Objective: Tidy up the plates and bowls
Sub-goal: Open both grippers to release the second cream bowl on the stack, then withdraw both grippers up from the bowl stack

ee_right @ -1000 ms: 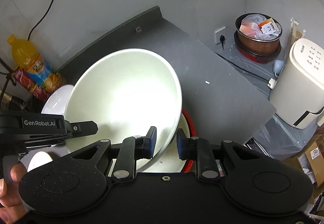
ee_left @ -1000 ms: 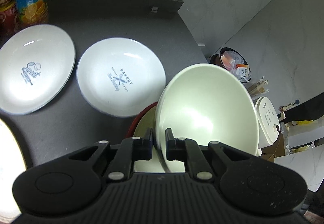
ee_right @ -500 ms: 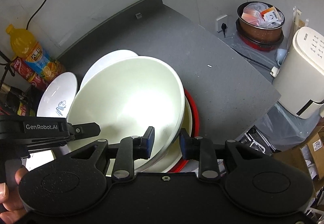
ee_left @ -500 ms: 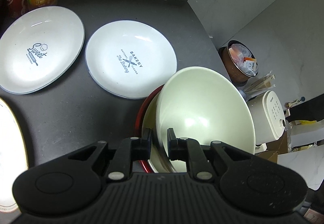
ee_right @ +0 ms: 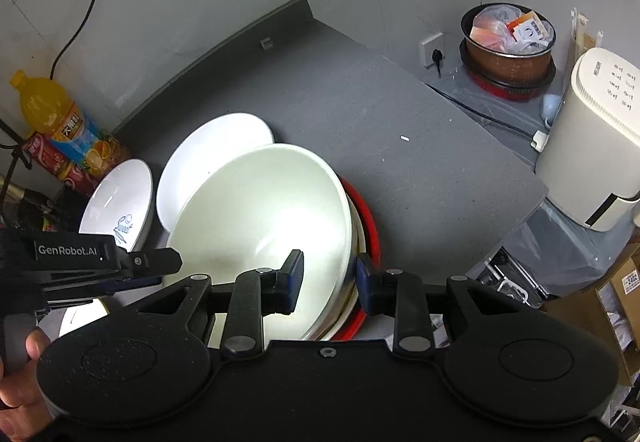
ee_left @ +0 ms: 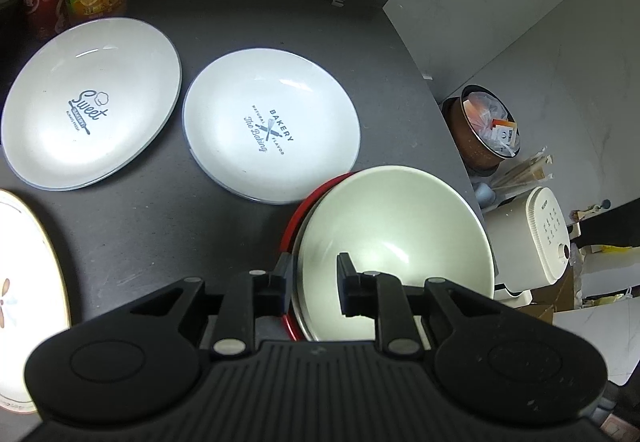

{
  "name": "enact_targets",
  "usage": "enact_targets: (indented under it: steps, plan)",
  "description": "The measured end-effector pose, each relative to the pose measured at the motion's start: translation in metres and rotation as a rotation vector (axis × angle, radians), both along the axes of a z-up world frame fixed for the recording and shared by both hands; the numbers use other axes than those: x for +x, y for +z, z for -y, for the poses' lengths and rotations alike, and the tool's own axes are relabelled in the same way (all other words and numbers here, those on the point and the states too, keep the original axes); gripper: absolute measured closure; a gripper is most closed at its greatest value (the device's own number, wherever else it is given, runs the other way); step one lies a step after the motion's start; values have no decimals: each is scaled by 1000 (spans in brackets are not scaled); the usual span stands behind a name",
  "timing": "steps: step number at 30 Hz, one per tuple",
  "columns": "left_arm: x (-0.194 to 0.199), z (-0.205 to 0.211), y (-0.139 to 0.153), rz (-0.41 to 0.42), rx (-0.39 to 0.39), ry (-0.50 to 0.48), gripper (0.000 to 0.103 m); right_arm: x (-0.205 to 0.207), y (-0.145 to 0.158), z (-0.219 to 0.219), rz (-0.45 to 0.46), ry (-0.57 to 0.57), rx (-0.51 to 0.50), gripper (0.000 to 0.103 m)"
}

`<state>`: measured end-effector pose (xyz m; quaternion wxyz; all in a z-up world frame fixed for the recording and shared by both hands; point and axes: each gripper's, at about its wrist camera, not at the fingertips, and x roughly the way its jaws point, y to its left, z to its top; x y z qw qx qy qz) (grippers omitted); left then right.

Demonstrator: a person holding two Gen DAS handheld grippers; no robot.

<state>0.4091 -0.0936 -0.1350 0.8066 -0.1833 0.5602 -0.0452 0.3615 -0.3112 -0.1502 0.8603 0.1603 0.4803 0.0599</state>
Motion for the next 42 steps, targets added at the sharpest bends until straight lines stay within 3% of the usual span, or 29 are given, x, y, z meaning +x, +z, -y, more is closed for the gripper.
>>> enact_targets:
  steps: [4, 7, 12, 17, 20, 25, 27, 33, 38, 42]
  plan:
    - [-3, -3, 2, 4, -5, 10, 81, -2, 5, 2, 23, -10, 2, 73]
    - [-4, -8, 2, 3, 0, 22, 71, -3, 9, 3, 48, -11, -6, 77]
    - [-7, -14, 0, -2, 22, 51, 54, 2, -1, 7, 34, 3, -32, 95]
    - [-5, -19, 1, -6, 25, 65, 43, 9, -8, 12, -7, 25, -5, 95]
    - [-5, -21, 6, 5, 40, 81, 31, 12, -4, 14, -22, 29, 8, 91]
    - [-8, -25, 17, 50, 64, 109, 23, 17, 10, 20, 5, 67, 34, 76]
    - [-9, -26, 21, 64, 65, 127, 22, 19, 15, 19, 22, 88, 31, 56]
    - [-13, -30, 31, 89, 91, 183, 18, 30, 27, 10, 68, 188, 23, 30]
    - [-24, -32, 39, 108, 151, 228, 18, 42, 32, -1, 83, 275, 11, 21]
    - [-35, -36, 41, 95, 141, 277, 17, 48, 36, -13, 93, 360, -16, 17]
